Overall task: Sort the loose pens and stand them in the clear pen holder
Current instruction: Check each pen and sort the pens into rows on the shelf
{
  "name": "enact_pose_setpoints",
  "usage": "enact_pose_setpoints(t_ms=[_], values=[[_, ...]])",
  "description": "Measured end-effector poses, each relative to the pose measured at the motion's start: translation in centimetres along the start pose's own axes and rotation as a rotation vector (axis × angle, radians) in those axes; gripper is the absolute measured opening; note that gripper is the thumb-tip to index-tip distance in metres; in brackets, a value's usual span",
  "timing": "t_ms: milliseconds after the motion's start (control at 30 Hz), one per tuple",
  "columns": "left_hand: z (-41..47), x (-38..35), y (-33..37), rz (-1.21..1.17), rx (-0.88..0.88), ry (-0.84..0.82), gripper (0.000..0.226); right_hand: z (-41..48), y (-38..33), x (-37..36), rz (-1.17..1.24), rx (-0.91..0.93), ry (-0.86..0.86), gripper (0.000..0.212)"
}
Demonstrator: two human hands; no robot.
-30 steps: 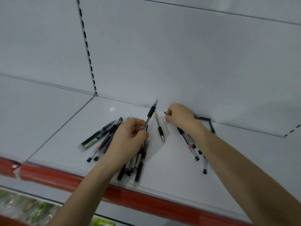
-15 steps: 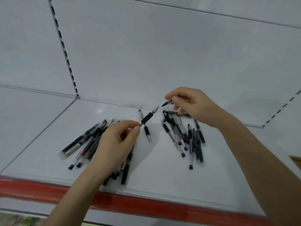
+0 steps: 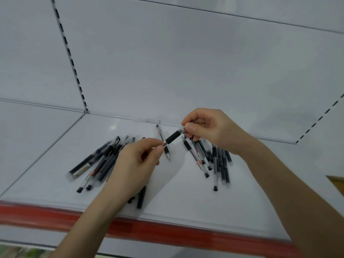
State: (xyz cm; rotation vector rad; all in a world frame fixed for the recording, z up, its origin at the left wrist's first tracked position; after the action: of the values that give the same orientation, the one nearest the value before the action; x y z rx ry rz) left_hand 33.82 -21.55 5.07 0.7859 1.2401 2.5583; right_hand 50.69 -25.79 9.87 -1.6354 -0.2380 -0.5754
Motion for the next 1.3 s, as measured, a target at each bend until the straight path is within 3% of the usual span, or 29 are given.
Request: enact_pose_setpoints(t_ms=[233,367,500,633,767,867,1133,1233,1300], values=[[-0.7,0.5,-0.2,0.037,-0.016,0.031,0.010,0.0,0.4,-1.1,0.041,0.011,-0.061,0.011],[-0.5,0.9,-0.7,0.054,0.014,0.045,0.019,0.8,0.7,-1.7,0.096,-0.010,-0.041,0.013],[-0.7,1.9,-1.5,0.236,0.021,0.109,0.012,2.2,1.6,-2.6,0.114,-0.108,0.038,0.013],[-1.6,3.7,-2.6,0.461,0.057,0.173,0.014,3.6,3.1,-2.8,-0.094,-0.190,0.193,0.008],[-2.2,4.4,-3.5,0.606,0.158,0.136,0.018,4.4,4.0,-5.4,-0.502,-0.259,0.060,0.026],[-2.3,4.2,-3.8,0.632,0.158,0.094,0.022,4.7,4.2,-6.6,-0.667,-0.272,0.033,0.027],[-1.6,3.0,-3.5,0.654,-0.027,0.047,0.018,4.0,3.8,-6.1,-0.871,-0.238,0.119,0.040],[-1.0,2.0,-3.2,0.647,-0.081,0.015,0.018,3.4,4.3,-6.3,-0.901,-0.236,0.135,0.034],[-0.5,1.3,-2.6,0.632,-0.134,-0.004,0.016,2.9,5.0,-5.5,-0.760,-0.285,0.148,0.020]])
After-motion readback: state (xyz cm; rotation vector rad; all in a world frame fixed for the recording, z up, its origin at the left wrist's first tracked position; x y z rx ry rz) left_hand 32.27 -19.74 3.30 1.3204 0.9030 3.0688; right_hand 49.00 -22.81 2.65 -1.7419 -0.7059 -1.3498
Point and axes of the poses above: each hand's wrist, its own z-axis towards the middle knuckle, its own x-axis out of the back of the hand, y = z × x, the point moved 5 cm from there along z, towards the middle knuckle, and after that the axes turned 14 degrees about -x, right-handed, at the moved point
